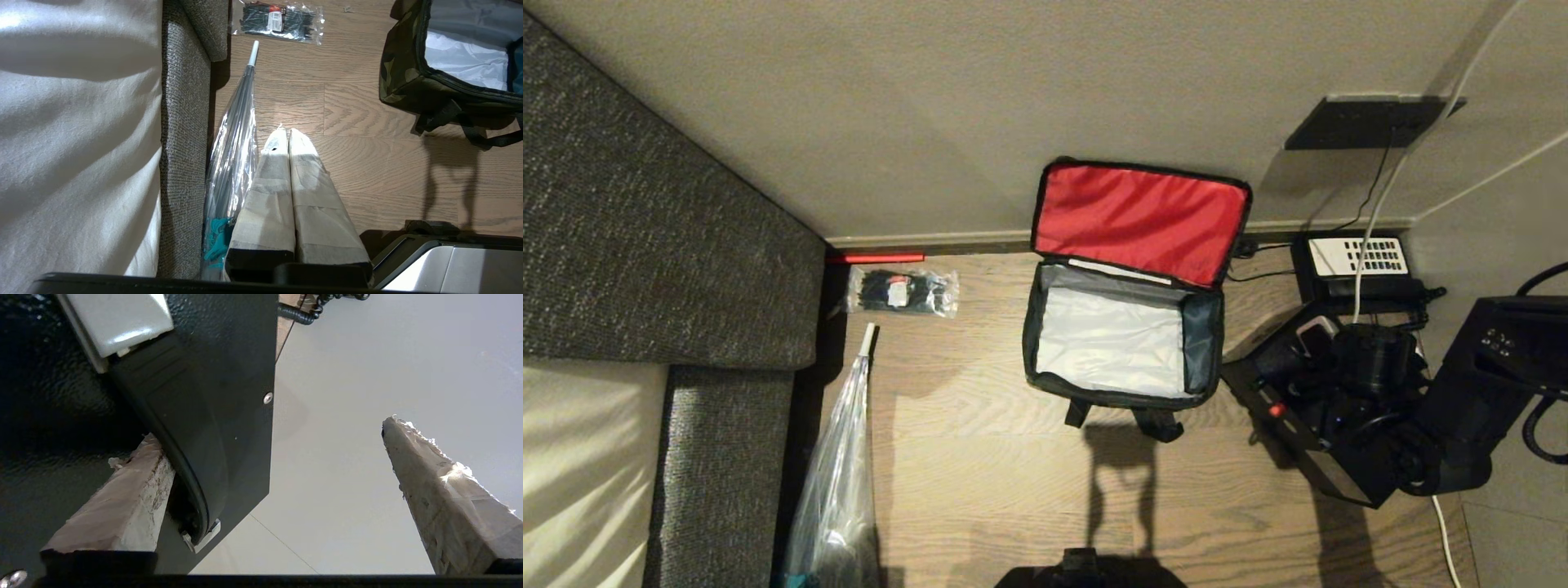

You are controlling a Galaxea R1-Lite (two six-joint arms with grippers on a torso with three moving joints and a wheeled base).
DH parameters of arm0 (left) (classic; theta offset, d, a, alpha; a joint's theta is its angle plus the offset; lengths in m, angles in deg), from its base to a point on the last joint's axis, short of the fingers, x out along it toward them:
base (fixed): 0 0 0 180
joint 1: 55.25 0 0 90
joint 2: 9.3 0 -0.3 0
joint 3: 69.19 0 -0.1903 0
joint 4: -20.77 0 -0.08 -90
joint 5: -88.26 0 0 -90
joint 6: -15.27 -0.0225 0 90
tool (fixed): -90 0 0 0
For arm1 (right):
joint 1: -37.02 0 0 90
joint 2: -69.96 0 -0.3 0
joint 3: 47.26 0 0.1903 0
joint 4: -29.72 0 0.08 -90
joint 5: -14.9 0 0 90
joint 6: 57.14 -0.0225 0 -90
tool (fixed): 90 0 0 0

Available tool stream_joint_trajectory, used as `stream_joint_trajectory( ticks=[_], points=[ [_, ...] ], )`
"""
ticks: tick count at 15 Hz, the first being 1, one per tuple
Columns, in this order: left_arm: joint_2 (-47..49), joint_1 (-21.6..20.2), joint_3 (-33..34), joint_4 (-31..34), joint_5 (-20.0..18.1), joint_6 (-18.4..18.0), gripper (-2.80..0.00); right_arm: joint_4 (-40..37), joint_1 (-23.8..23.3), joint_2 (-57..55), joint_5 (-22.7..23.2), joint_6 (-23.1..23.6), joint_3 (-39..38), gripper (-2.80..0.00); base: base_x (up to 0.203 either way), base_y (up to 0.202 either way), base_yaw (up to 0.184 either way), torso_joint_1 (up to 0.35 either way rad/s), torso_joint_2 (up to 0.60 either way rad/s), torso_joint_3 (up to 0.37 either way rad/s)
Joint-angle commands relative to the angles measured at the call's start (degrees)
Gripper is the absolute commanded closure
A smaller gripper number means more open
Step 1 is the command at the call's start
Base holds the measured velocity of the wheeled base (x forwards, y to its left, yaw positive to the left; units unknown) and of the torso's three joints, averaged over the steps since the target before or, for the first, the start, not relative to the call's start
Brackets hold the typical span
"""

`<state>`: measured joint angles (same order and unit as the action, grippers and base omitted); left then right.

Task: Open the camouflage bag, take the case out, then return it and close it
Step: Place the black box back

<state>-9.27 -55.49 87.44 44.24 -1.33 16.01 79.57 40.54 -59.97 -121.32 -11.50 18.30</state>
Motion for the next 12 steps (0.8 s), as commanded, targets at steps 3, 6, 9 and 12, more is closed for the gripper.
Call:
stream_joint_trajectory(
  ticks=[3,6,9,12],
  points=[
    [-0.1,0.0,0.2,0.0,0.0,0.0,0.0,0.6,-1.0,1.7,-0.1,0.5,0.9,-2.8,0.0,0.0,0.0,0.0,0.0,0.0],
    [-0.1,0.0,0.2,0.0,0.0,0.0,0.0,0.5,-2.0,2.2,0.0,0.8,2.0,-2.8,0.0,0.0,0.0,0.0,0.0,0.0],
    [-0.1,0.0,0.2,0.0,0.0,0.0,0.0,0.9,-4.1,2.5,0.4,4.6,3.3,-2.8,0.0,0.0,0.0,0.0,0.0,0.0],
    [-0.1,0.0,0.2,0.0,0.0,0.0,0.0,0.4,-5.0,1.5,1.1,5.6,5.1,-2.8,0.0,0.0,0.0,0.0,0.0,0.0]
  ],
)
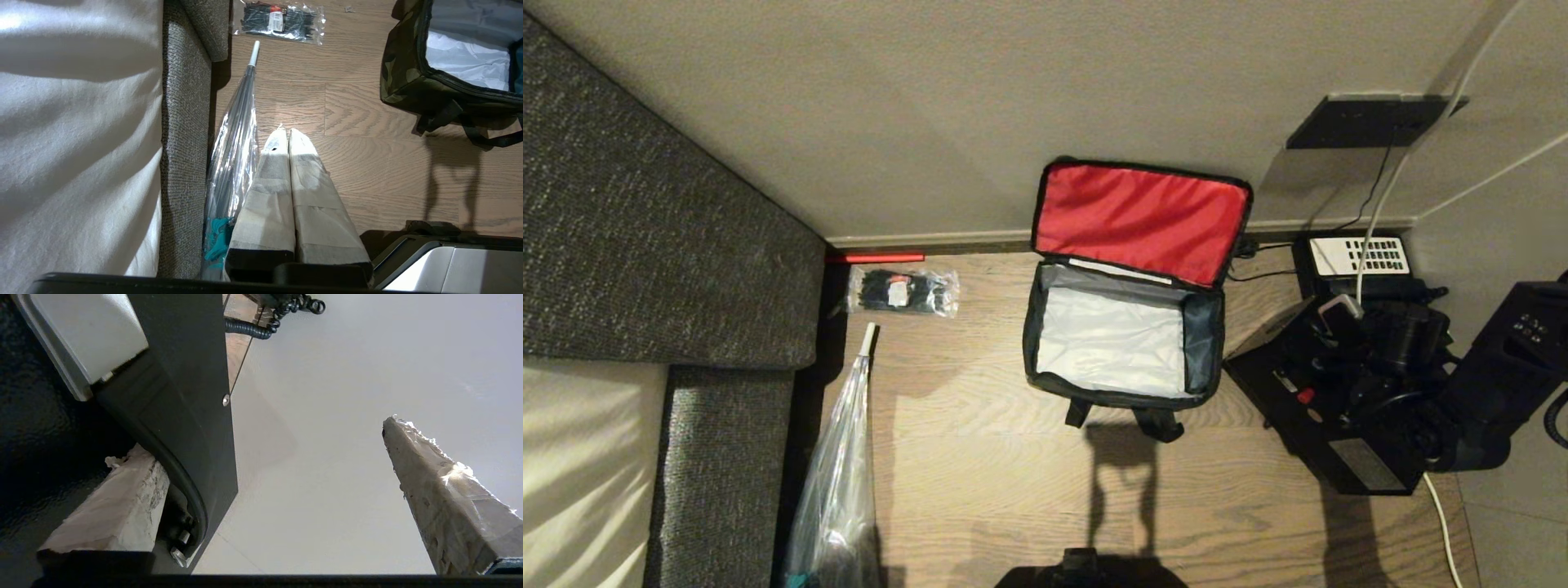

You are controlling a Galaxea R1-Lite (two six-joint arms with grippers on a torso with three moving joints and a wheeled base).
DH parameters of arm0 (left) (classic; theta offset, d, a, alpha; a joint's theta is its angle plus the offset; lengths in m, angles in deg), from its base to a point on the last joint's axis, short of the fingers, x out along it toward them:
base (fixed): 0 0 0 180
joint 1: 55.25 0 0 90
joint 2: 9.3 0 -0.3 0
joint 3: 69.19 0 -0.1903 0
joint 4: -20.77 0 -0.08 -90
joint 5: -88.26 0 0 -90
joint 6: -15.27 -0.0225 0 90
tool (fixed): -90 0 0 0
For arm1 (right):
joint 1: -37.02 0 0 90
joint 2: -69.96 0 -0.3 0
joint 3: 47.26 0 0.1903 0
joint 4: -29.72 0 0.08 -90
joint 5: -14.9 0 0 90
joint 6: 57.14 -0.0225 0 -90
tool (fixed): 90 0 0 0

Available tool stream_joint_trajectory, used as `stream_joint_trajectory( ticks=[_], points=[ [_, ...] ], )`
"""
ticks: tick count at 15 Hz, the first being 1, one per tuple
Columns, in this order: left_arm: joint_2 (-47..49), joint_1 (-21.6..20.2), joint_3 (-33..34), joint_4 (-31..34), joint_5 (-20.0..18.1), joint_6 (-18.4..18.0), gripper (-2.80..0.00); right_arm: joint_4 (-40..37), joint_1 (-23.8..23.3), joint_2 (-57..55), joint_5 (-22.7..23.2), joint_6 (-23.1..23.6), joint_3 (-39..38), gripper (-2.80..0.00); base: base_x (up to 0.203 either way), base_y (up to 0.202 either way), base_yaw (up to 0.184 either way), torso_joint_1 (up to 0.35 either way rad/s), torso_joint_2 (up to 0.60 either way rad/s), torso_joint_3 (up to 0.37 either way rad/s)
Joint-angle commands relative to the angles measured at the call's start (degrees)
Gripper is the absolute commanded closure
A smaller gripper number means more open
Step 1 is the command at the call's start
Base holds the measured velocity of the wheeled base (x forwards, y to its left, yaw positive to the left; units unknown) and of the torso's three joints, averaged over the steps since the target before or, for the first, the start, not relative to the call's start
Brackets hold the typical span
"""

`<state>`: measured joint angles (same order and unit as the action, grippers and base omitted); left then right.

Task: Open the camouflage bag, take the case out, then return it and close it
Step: Place the black box back

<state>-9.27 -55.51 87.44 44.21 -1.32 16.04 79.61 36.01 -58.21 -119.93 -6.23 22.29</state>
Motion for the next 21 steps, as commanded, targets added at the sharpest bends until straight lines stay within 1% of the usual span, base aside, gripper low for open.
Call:
stream_joint_trajectory(
  ticks=[1,3,6,8,10,15,16,21],
  points=[
    [-0.1,0.0,0.2,0.0,0.0,0.0,0.0,0.2,-0.7,-0.5,-0.3,0.5,2.4,-2.8,0.0,0.0,0.0,0.0,0.0,0.0],
    [-0.1,0.0,0.2,0.0,0.0,0.0,0.0,0.2,-1.5,-1.1,-0.3,2.0,4.1,-2.8,0.0,0.0,0.0,0.0,0.0,0.0],
    [-0.1,0.0,0.2,0.0,0.0,0.0,0.0,0.1,-2.2,-2.1,-0.2,2.9,4.5,-2.8,0.0,0.0,0.0,0.0,0.0,0.0],
    [-0.1,-0.1,0.2,0.0,0.0,0.0,0.0,0.6,-3.2,-2.7,0.7,4.8,4.6,-2.8,0.0,0.0,0.0,0.0,0.0,0.0],
    [-0.1,-0.1,0.2,0.0,0.0,0.0,0.0,0.7,-3.9,-3.4,1.5,5.0,4.8,-2.8,0.0,0.0,0.0,0.0,0.0,0.0],
    [-0.1,-0.1,0.2,0.0,0.0,0.0,0.0,1.1,-4.1,-4.0,1.8,5.6,4.7,-2.8,0.0,0.0,0.0,0.0,0.0,0.0],
    [-0.1,0.0,0.2,0.0,0.0,0.0,0.0,1.2,-4.1,-4.0,1.8,5.6,4.3,0.0,0.0,0.0,0.0,0.0,0.0,0.0],
    [-0.1,0.0,0.2,0.0,0.0,0.0,0.0,1.3,-4.0,-3.8,1.9,5.3,1.9,0.0,0.0,0.0,0.0,0.0,0.0,0.0]
  ],
)
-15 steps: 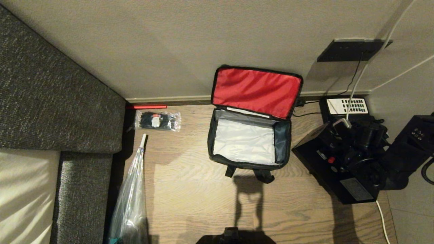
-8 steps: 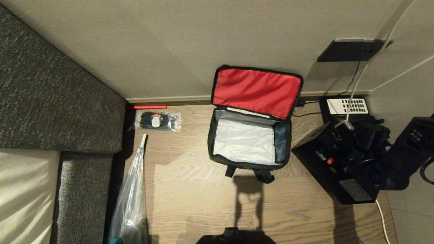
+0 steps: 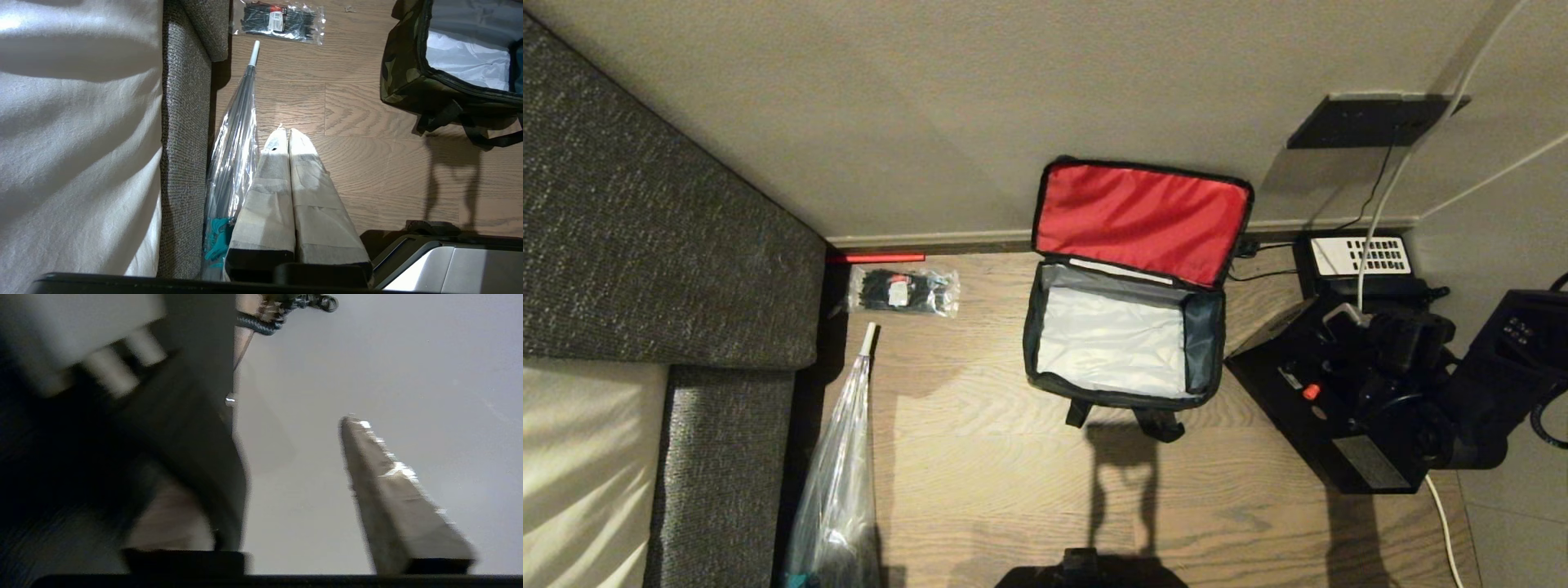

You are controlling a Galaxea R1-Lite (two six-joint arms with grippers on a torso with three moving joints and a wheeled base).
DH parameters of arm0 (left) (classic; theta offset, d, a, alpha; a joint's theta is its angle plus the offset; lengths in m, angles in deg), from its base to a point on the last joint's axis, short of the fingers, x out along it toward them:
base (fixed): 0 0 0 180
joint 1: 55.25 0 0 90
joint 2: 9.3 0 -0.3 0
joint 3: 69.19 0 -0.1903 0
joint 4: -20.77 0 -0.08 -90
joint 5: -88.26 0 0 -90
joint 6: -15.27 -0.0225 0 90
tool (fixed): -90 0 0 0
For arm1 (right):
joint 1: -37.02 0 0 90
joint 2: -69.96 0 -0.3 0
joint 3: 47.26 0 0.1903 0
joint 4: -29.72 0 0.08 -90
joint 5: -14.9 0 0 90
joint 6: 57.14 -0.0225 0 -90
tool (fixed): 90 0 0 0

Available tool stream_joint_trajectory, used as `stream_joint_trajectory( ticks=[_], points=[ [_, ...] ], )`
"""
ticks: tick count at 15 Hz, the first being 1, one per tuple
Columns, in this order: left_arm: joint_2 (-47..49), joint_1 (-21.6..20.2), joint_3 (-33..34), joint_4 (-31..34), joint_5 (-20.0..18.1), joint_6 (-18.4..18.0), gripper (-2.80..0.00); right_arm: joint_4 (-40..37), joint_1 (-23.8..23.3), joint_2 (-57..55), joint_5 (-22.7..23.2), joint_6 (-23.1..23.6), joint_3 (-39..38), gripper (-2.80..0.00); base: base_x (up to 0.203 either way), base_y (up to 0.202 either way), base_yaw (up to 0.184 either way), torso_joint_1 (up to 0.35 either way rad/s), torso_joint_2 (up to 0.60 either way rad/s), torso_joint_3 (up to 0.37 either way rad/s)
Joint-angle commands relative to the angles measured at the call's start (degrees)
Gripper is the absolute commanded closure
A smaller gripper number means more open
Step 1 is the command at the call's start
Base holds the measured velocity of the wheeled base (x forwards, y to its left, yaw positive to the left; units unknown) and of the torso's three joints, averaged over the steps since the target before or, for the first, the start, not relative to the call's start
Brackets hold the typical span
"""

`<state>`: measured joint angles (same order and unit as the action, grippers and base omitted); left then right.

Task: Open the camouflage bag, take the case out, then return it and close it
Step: Place the black box back

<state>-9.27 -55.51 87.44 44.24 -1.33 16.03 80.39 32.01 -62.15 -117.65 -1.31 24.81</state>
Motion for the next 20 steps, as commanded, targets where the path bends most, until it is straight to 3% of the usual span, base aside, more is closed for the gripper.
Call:
stream_joint_trajectory(
  ticks=[1,8,16,20],
  points=[
    [-0.1,0.0,0.2,0.0,0.0,0.0,0.0,0.5,0.2,0.5,-0.3,0.3,-0.8,0.0,0.0,0.0,0.0,0.0,0.0,0.0],
    [-0.1,-0.1,0.2,0.0,0.0,0.0,0.0,-2.4,2.6,9.1,1.2,0.6,-7.4,0.0,0.0,0.0,0.0,0.0,0.0,0.0],
    [-0.1,0.0,0.2,0.0,0.0,0.0,0.0,-22.0,11.2,44.1,3.6,-0.2,-15.4,0.0,0.0,0.0,0.0,0.0,0.0,0.0],
    [-0.1,0.0,0.2,0.0,0.0,0.0,0.0,-41.1,16.0,59.5,12.2,-0.3,-16.4,0.0,0.0,0.0,0.0,0.0,0.0,0.0]
  ],
)
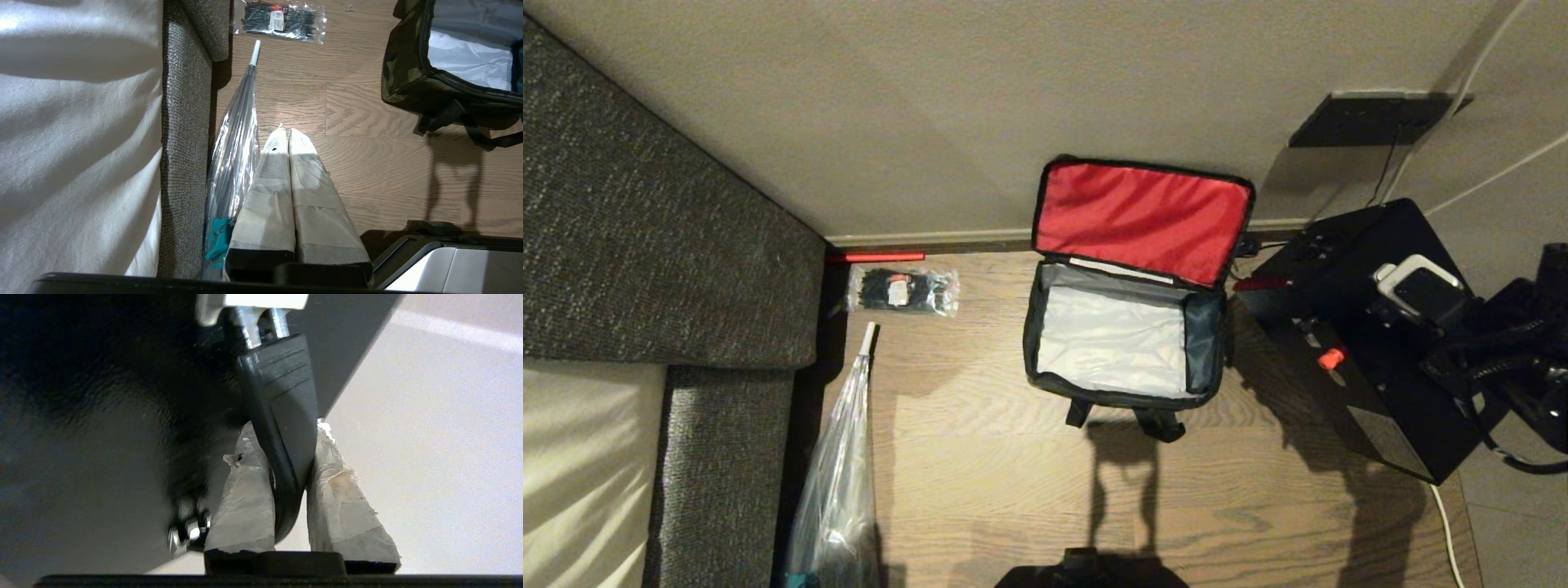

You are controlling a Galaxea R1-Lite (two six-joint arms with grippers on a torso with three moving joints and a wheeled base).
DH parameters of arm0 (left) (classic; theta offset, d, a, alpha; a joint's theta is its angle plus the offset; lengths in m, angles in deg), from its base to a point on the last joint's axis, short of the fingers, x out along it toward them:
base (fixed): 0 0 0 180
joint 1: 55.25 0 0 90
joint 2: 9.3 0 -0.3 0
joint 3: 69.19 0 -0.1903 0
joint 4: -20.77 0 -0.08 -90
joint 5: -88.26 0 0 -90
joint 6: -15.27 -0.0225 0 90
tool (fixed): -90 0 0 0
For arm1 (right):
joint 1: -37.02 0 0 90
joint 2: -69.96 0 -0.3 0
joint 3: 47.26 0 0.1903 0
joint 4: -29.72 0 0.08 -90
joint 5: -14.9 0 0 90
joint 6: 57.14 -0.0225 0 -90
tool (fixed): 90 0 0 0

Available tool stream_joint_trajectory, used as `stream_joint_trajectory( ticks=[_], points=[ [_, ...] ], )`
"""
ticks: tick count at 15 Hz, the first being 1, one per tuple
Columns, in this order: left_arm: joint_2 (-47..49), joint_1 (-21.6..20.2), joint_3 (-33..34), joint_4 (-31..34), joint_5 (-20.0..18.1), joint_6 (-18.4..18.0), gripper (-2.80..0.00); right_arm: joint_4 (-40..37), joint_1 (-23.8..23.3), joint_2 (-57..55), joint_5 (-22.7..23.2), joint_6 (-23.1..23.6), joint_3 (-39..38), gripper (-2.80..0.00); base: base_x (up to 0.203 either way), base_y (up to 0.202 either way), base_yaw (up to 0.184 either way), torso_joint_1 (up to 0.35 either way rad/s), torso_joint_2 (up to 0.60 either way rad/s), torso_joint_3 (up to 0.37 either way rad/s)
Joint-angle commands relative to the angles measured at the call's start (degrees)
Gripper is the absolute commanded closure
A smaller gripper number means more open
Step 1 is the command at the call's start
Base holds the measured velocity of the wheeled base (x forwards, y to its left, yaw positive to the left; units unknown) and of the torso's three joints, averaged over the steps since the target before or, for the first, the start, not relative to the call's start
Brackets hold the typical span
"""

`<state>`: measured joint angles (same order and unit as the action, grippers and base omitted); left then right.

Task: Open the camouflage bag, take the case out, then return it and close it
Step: Place the black box back

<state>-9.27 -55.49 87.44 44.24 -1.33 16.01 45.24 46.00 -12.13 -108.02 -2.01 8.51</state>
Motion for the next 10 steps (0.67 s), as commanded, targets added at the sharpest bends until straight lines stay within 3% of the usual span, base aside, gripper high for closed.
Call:
stream_joint_trajectory(
  ticks=[1,5,8,10],
  points=[
    [-0.1,0.0,0.2,0.0,0.0,0.0,0.0,-7.6,5.0,10.6,3.7,0.3,0.4,0.0,0.0,0.0,0.0,0.0,0.0,0.0],
    [-0.1,0.0,0.2,0.0,0.0,0.0,0.0,-9.0,14.9,9.8,9.8,-5.4,2.0,0.0,0.0,0.0,0.0,0.0,0.0,0.0],
    [-0.1,-0.1,0.2,0.0,0.0,0.0,0.0,-9.0,16.2,6.6,19.3,-6.1,3.0,0.0,0.0,0.0,0.0,0.0,0.0,0.0],
    [-0.1,0.0,0.2,0.0,0.0,0.0,0.0,-9.0,16.4,3.1,23.2,-6.3,5.4,0.0,0.0,0.0,0.0,0.0,0.0,0.0]
  ],
)
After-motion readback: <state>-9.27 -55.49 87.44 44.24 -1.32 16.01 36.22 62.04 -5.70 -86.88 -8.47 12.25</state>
